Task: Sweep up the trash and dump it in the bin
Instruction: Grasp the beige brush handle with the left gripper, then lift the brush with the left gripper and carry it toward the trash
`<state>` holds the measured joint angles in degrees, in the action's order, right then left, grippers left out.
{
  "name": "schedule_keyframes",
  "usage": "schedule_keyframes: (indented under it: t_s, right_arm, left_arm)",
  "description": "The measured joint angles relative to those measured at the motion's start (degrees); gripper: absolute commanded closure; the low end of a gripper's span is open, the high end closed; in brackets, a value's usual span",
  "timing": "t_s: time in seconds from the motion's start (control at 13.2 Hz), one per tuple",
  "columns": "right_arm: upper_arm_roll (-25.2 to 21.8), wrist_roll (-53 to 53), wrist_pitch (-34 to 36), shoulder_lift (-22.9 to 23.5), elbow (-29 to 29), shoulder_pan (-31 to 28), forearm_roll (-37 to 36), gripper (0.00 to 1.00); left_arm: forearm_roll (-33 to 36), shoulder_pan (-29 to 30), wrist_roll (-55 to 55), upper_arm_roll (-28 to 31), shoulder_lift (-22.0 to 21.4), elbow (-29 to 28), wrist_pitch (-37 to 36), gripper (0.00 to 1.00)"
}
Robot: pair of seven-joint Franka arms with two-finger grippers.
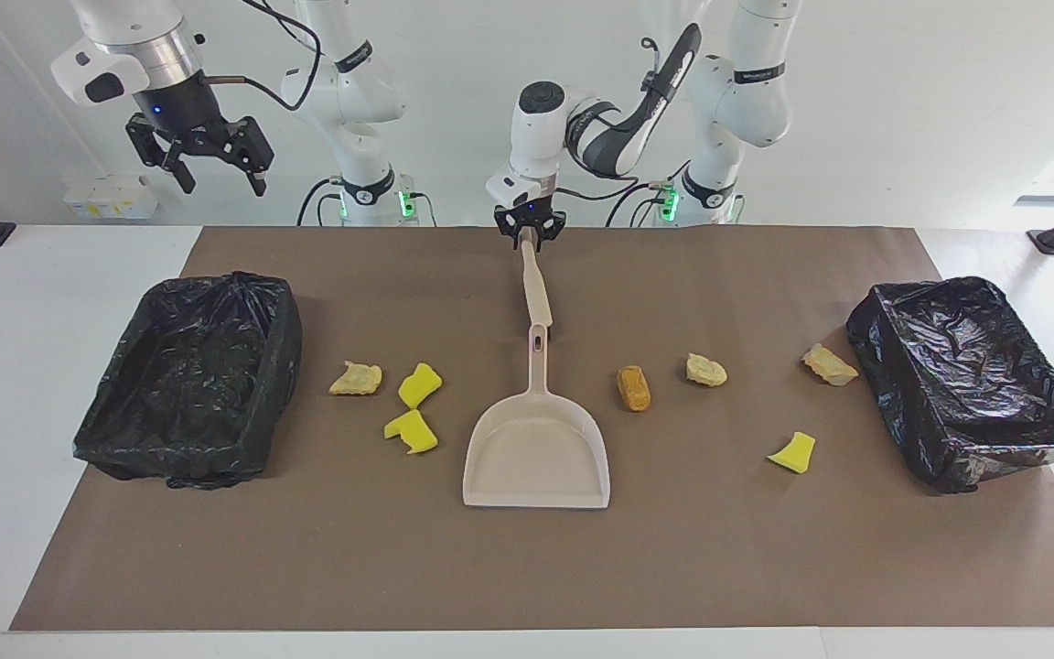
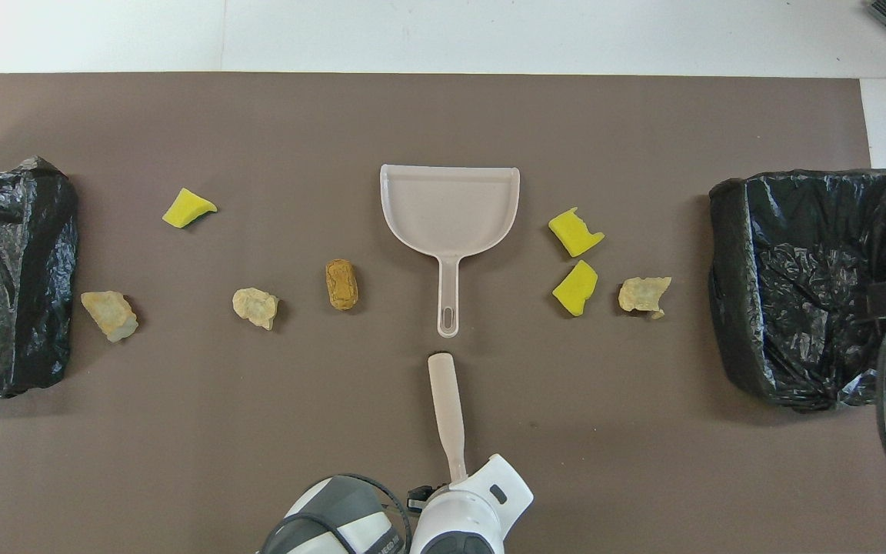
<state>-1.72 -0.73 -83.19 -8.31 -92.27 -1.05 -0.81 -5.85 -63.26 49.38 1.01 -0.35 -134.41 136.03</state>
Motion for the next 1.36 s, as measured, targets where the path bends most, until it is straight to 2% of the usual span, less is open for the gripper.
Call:
schedule_keyframes:
  t_s: [0.15,0.23,0.38,0.45,0.83,1.36]
  right_arm:
    - [0.0,0.0,0.0,0.0,0.0,0.0,0.0,0.0]
    - [0.0,0.0,0.0,0.0,0.0,0.0,0.0,0.0]
    - [0.0,0.0,0.0,0.0,0.0,0.0,0.0,0.0]
    - [0.0,0.0,0.0,0.0,0.0,0.0,0.0,0.0]
    - [0.0,0.0,0.0,0.0,0.0,0.0,0.0,0.0]
    - [0.0,0.0,0.0,0.0,0.0,0.0,0.0,0.0]
  left_arm:
    - [0.0,0.0,0.0,0.1,0.0,0.0,0.0,0.53]
    - [0.0,0.0,0.0,0.1,0.0,0.0,0.0,0.59]
    - [0.0,0.0,0.1,0.2,-0.1,0.0,0.0,0.88]
    - [0.0,0.0,0.2,0.3,-0.2,0.0,-0.1,1.0]
    - [0.0,1.0,0.4,1.2,-0.7,0.6,-2.5,1.0]
    - [1.6,8.0,0.4,1.9,-4.8,8.2,-19.4,1.0]
